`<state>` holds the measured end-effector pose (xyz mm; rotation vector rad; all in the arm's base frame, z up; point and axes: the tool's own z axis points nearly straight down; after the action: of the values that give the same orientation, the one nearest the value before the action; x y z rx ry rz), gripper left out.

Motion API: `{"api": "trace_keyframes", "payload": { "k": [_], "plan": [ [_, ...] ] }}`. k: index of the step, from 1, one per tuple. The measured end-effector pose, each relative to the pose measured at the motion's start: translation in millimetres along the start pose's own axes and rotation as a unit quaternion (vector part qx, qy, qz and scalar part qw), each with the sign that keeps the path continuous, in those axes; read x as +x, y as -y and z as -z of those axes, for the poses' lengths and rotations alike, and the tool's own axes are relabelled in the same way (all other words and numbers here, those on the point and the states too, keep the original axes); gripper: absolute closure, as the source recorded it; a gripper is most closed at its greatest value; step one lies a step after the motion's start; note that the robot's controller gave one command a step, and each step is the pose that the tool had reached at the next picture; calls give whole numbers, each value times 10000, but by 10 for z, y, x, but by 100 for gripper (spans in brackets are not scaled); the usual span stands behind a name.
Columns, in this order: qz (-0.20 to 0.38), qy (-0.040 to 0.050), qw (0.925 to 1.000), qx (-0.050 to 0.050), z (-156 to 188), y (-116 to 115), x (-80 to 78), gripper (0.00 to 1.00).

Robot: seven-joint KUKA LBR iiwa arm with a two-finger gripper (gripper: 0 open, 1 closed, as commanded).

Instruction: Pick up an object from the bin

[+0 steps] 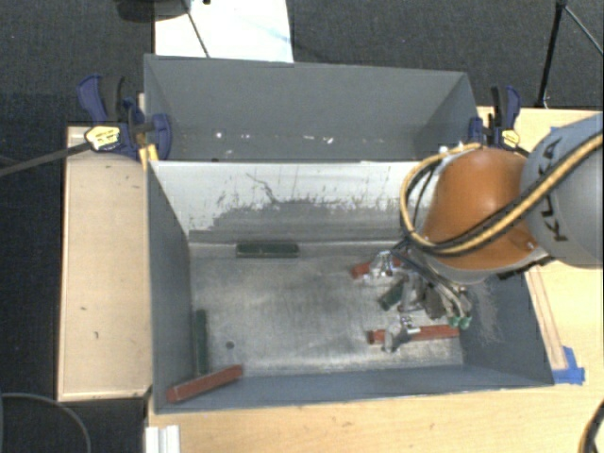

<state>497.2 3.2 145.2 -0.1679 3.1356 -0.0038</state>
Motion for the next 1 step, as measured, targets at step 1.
{"api": "trace_keyframes", "payload": {
  "k": [1],
  "plan": [
    [-904, -12, 9959, -28, 134, 398, -147, 0]
  ]
}}
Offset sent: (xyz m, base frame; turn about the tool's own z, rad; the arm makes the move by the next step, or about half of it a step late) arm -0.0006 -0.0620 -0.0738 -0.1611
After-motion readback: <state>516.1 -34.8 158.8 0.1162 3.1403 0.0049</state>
